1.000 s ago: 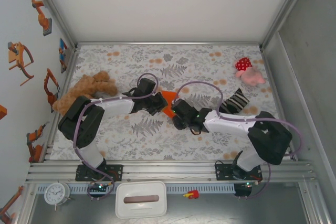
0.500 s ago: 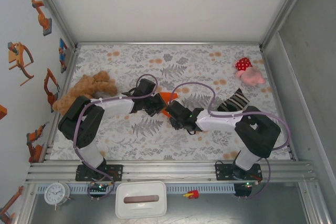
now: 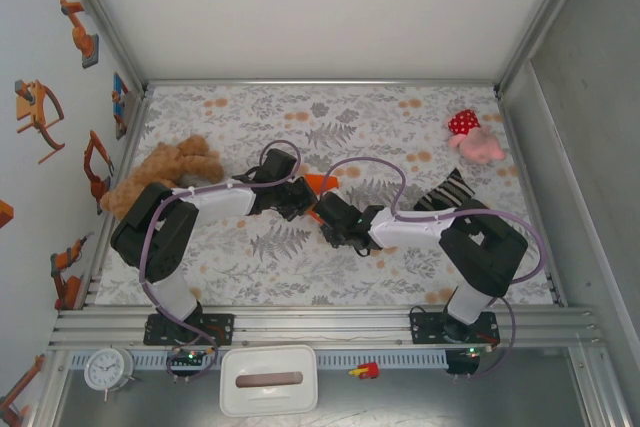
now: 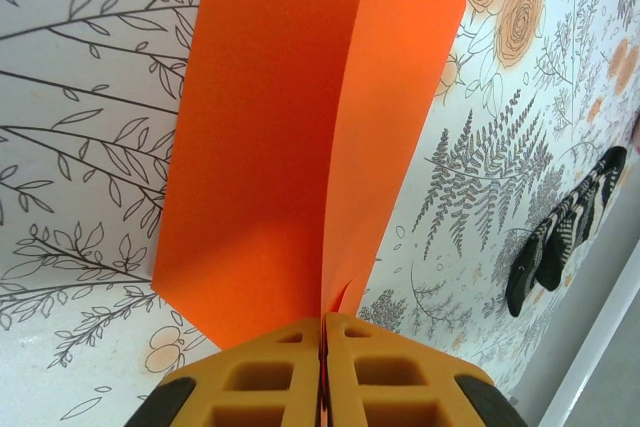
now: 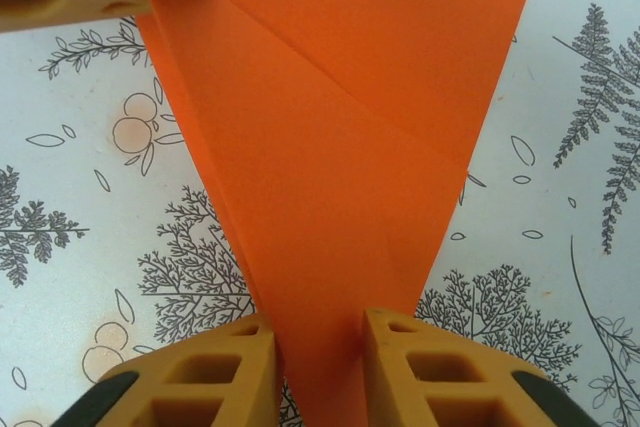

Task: Fold a paper plane with a square sheet of paper (pick it up from the middle)
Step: Fourth fold the wing at the center of the table.

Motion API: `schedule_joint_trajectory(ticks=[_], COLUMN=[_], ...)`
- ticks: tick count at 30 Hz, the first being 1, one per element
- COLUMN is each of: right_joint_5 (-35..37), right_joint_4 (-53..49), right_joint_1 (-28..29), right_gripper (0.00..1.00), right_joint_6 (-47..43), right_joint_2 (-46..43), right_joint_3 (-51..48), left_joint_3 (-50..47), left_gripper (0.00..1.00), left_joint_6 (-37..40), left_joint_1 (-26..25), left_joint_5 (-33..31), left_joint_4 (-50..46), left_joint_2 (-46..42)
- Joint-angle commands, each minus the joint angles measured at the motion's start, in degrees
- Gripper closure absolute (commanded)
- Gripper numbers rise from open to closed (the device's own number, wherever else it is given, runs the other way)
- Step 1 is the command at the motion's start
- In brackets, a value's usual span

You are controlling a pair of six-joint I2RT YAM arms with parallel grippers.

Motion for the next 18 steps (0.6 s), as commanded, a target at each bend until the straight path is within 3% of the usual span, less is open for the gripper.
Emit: schedule_joint_trajectory(ticks=[1,10,13,18], right_joint_5=[2.3,2.7,2.9,2.6], right_joint_4=[0.4,0.2,0.0,1.4], right_joint_1=[0.4,0.4,0.4,0.3], right_gripper=[0.77,0.84,0.9,0.93], right_joint_6=[-0.2,-1.5,-2.2,-2.7], right_joint_2=[0.6,0.4,0.2,-1.2], right_joint_3=[0.9,0.2,0.4,-0.3], left_joint_3=[1.3,1.9,2.3,-0.1], left_gripper=[0.89,0.85,0.8,0.64], left_joint_6=[-0.2,0.8,1.7,3.6], left_joint_1=[-0.1,0.6,1.4,4.9], left_joint_5=[-0.1,0.1,0.1,-2.5], left_joint_4=[-1.6,-3.4,-4.6,-6.9], left_joint_2=[-0.8,-2.0,-2.9,-7.1])
